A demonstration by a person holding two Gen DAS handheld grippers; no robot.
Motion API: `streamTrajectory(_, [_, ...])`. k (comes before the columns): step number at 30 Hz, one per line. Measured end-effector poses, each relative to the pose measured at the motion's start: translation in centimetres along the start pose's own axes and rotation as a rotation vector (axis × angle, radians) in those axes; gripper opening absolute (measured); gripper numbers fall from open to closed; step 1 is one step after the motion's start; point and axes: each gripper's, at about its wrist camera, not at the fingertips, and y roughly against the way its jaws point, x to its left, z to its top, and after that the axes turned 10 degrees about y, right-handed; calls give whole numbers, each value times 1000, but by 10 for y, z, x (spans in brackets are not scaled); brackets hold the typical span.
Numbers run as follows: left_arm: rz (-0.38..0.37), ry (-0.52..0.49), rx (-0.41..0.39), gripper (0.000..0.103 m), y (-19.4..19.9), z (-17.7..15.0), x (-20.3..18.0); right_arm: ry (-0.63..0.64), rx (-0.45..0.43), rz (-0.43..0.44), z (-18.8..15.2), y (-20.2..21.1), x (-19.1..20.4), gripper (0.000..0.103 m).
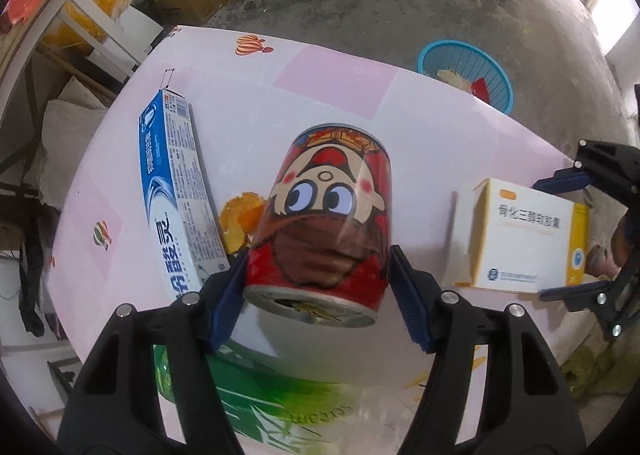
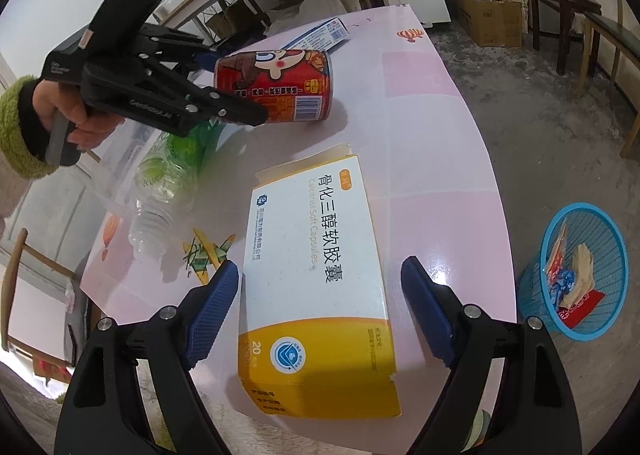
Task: Collect trash
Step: 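Lift the red can with the left tool while the right tool holds the box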
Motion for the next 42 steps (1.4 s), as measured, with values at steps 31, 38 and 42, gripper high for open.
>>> streamTrajectory(31, [-191,449,-382,62,105,-87,-28,-145,-12,-27,-6,13,-28,60])
streamTrajectory(38, [-253,534,-468,62,121,-141,-45,-134,1,-42,-6,14,-26,60])
streamTrajectory(42, [-276,597,-500,62,108,-167,-60,-128,8,-65,-5,15,-22,60])
